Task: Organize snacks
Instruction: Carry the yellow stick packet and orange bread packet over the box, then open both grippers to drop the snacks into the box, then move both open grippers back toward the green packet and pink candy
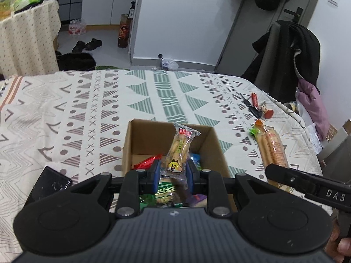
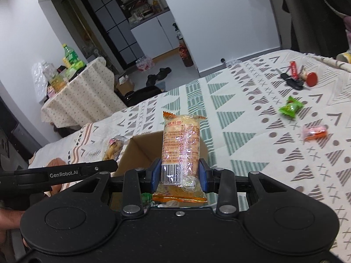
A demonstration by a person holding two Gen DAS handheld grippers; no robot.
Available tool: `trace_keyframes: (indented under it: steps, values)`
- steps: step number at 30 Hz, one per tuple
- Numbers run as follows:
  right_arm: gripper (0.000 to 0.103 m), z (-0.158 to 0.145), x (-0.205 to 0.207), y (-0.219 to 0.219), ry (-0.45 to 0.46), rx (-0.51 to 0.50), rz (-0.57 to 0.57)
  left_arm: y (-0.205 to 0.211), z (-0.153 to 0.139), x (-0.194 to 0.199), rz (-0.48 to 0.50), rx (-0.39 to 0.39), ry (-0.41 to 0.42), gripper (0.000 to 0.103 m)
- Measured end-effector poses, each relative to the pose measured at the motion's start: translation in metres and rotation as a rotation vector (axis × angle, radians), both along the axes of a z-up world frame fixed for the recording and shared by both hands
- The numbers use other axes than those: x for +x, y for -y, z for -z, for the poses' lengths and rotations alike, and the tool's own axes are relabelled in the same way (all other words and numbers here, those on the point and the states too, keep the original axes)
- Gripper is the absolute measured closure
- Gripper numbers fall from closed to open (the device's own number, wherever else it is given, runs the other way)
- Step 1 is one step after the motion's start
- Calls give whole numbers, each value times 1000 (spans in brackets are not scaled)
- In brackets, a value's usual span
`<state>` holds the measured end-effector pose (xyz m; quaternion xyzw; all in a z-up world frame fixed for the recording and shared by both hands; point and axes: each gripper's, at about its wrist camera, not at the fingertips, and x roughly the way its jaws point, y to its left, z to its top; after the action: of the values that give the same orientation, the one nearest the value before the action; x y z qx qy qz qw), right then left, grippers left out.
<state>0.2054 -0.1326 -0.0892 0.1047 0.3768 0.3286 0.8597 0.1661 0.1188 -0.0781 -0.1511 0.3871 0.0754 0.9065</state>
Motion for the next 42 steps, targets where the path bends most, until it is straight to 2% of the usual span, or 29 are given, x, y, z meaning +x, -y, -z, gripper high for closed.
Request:
trace_keyframes:
  steps: [7,15,17,18,20,21,26,28,31,38,42]
  values:
    - [68,3,-1,-27,2,-30,-43,-16,13,2,-30,-39,-13,79]
    - [68,0,4,-45,4,-10,-78,-19,14,1,-36,-26,-25,76]
    - [65,-1,3,-49,7,4,-101,-19,11,0,-43,-18,-27,75]
    - [64,-2,4,-48,3,2,-95,-19,10,-1,-46,-15,-29,73]
    - [53,-2,4,-44,-6,9,-94,-17,8,-2,-53,-5,-36,68]
    - [50,-2,3,-41,-6,13,-91,-16,8,-1,-56,1,-39,64]
    - [44,-4,2,-18,-5,-1,-59,-3,4,3,-36,5,-47,50]
    - [43,-6,3,-6,-3,-11,-42,3,3,7,-33,7,-51,38]
    - [40,-11,6,8,6,-22,-25,16,-1,13,-20,14,-41,27]
    - [26,-22,13,47,34,-60,32,44,-9,25,13,-7,-7,20]
    - [23,-26,16,68,39,-73,68,57,-13,32,33,-24,7,18]
